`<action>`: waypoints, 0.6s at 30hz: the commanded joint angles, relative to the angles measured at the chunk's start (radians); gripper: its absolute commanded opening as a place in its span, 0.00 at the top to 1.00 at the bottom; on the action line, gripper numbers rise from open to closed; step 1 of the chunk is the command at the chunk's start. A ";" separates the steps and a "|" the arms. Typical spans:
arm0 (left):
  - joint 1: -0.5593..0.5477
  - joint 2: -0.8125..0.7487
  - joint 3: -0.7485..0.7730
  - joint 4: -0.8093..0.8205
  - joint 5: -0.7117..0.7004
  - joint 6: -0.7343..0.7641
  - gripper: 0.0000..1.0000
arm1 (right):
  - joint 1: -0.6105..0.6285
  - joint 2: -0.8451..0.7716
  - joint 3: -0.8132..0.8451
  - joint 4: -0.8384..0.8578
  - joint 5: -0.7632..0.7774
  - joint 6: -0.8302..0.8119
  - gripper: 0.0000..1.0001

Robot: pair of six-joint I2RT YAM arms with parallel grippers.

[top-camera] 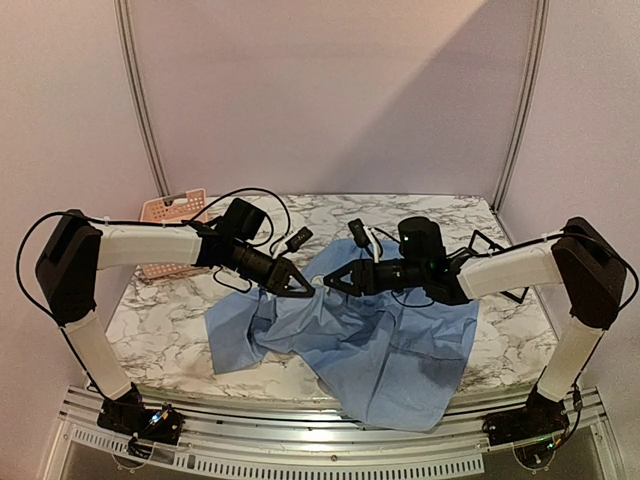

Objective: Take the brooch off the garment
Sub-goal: Remove the brooch from the crumpled clothing.

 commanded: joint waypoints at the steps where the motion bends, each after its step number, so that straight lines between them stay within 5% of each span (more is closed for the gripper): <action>1: -0.009 -0.021 0.011 0.016 0.022 0.013 1.00 | -0.006 0.034 0.022 -0.008 0.000 0.014 0.49; 8: -0.010 -0.021 0.010 0.020 0.025 0.013 1.00 | -0.029 0.053 0.010 0.054 -0.045 0.065 0.63; 18: -0.010 -0.023 0.008 0.024 0.032 0.011 1.00 | -0.047 0.107 0.026 0.117 -0.123 0.114 0.66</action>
